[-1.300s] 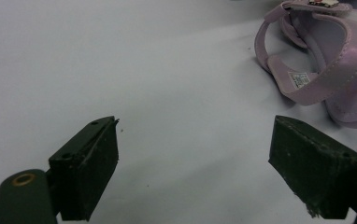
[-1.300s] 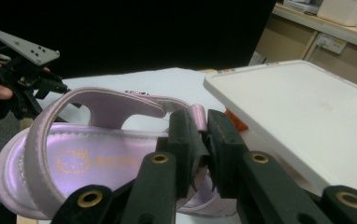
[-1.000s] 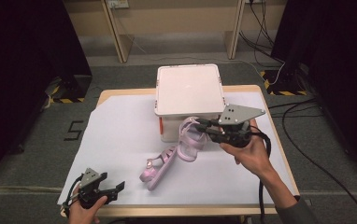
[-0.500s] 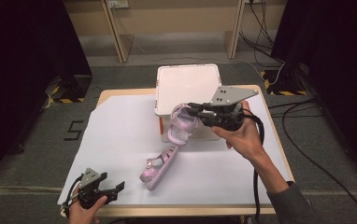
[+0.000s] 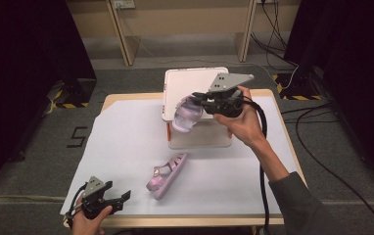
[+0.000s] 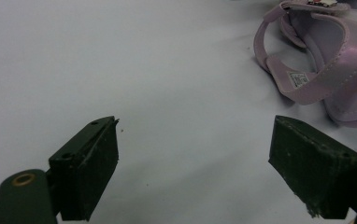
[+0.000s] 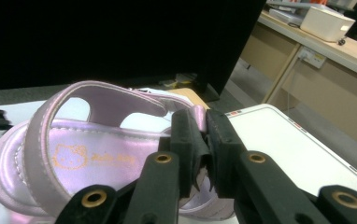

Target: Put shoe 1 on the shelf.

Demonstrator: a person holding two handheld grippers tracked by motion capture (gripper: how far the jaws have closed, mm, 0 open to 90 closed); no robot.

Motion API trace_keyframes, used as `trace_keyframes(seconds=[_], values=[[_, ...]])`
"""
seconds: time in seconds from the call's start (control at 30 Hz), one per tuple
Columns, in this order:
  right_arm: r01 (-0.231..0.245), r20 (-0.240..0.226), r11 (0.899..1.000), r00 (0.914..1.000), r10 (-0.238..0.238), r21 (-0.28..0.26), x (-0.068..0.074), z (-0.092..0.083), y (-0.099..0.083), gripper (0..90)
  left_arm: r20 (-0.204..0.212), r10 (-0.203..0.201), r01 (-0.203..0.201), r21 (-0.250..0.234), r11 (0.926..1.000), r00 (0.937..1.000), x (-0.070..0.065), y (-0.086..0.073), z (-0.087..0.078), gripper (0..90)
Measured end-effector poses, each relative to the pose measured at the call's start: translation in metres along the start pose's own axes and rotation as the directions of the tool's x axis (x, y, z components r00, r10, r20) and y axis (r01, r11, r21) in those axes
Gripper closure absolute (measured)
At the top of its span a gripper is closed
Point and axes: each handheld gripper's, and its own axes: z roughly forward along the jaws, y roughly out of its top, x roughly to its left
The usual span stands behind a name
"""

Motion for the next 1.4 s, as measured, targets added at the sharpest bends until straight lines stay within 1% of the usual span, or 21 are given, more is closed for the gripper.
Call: trace_keyframes(seconds=[0.13, 0.23, 0.27, 0.3, 0.33, 0.37, 0.43, 0.47, 0.53, 0.6, 0.77, 0.9, 1.0, 1.03, 1.07, 1.1, 1.17, 1.2, 1.33, 1.37, 1.4], values=[[-0.001, 0.024, 1.0, 0.9997, 0.001, 0.002, -0.013, 0.014, -0.001, 83.0, 0.0, 0.001, -0.001, 0.003, 1.0, 1.0, 0.001, 0.0, -0.001, 15.4], [0.013, 0.043, 1.0, 0.999, -0.014, 0.011, -0.023, 0.025, -0.001, 83.0, 0.001, -0.001, 0.001, 0.002, 1.0, 1.0, 0.001, 0.0, -0.001, 15.4], [0.01, 0.051, 1.0, 0.9986, -0.011, 0.013, -0.026, 0.029, -0.002, 83.0, 0.001, -0.001, 0.001, 0.001, 1.0, 1.0, 0.001, 0.0, -0.001, 15.4], [0.008, 0.056, 1.0, 0.9984, -0.009, 0.015, -0.029, 0.032, -0.003, 83.0, 0.011, -0.015, 0.015, 0.006, 0.9999, 0.9998, -0.001, -0.001, -0.001, 15.4], [0.014, 0.064, 1.0, 0.9978, -0.015, 0.018, -0.033, 0.035, -0.003, 83.0, 0.001, -0.002, 0.002, -0.001, 1.0, 1.0, 0.0, 0.0, -0.001, 15.4], [0.029, 0.079, 0.999, 0.9964, -0.03, 0.021, -0.039, 0.04, -0.004, 82.9, 0.002, -0.003, 0.003, 0.0, 1.0, 1.0, 0.0, 0.0, -0.001, 15.4], [0.032, 0.083, 0.999, 0.996, -0.034, 0.023, -0.041, 0.042, -0.005, 82.9, 0.003, -0.003, 0.003, -0.002, 1.0, 1.0, 0.0, 0.0, -0.001, 15.4], [0.047, 0.09, 0.999, 0.9948, -0.049, 0.025, -0.044, 0.046, -0.005, 82.9, 0.003, -0.002, 0.002, -0.002, 1.0, 1.0, 0.0, 0.0, -0.001, 15.4], [0.052, 0.094, 0.998, 0.9941, -0.055, 0.029, -0.047, 0.05, -0.006, 82.9, 0.005, -0.004, 0.004, 0.0, 1.0, 1.0, 0.0, 0.0, -0.001, 15.4], [0.071, 0.103, 0.997, 0.9919, -0.074, 0.04, -0.05, 0.055, -0.006, 82.9, 0.005, -0.005, 0.005, -0.001, 1.0, 1.0, 0.0, 0.0, -0.001, 15.4], [0.074, 0.124, 0.996, 0.989, -0.081, 0.058, -0.056, 0.066, -0.011, 82.9, 0.007, -0.006, 0.006, -0.001, 1.0, 1.0, 0.0, -0.001, -0.001, 15.4], [0.077, 0.14, 0.995, 0.9865, -0.084, 0.057, -0.061, 0.072, -0.015, 82.9, 0.009, -0.007, 0.007, -0.001, 1.0, 0.9999, 0.0, -0.001, -0.001, 15.4], [0.075, 0.149, 0.995, 0.9853, -0.084, 0.064, -0.064, 0.076, -0.018, 82.9, 0.009, -0.008, 0.008, -0.002, 1.0, 0.9999, 0.0, -0.001, -0.001, 15.4], [0.066, 0.156, 0.995, 0.9848, -0.077, 0.07, -0.065, 0.079, -0.021, 82.8, 0.009, -0.008, 0.008, -0.002, 1.0, 0.9999, 0.0, -0.001, -0.001, 15.3], [0.066, 0.156, 0.995, 0.9848, -0.077, 0.07, -0.065, 0.079, -0.021, 82.8, 0.009, -0.008, 0.008, -0.002, 1.0, 0.9999, 0.0, -0.001, -0.001, 15.3], [0.055, 0.154, 0.997, 0.986, -0.064, 0.061, -0.066, 0.081, -0.023, 82.8, 0.009, -0.007, 0.007, -0.001, 1.0, 0.9999, 0.0, -0.001, -0.002, 15.4], [0.059, 0.158, 0.997, 0.9852, -0.067, 0.055, -0.066, 0.082, -0.024, 82.6, 0.009, -0.007, 0.007, 0.0, 1.0, 0.9999, 0.0, -0.001, -0.001, 15.4], [0.056, 0.152, 0.997, 0.9864, -0.064, 0.054, -0.065, 0.083, -0.024, 82.4, 0.009, -0.007, 0.007, 0.0, 1.0, 0.9999, 0.0, -0.001, -0.001, 15.4], [0.074, 0.144, 0.995, 0.986, -0.083, 0.066, -0.062, 0.085, -0.025, 81.2, 0.01, -0.006, 0.006, -0.003, 1.0, 0.9999, 0.0, -0.001, -0.002, 15.4], [0.08, 0.134, 0.994, 0.9869, -0.09, 0.075, -0.06, 0.086, -0.026, 79.9, 0.008, -0.008, 0.008, 0.0, 1.0, 0.9999, 0.0, -0.001, -0.002, 15.4], [0.075, 0.132, 0.994, 0.9877, -0.084, 0.077, -0.059, 0.086, -0.026, 79.2, 0.008, -0.01, 0.01, -0.001, 1.0, 0.9999, 0.0, -0.001, -0.002, 15.4]])
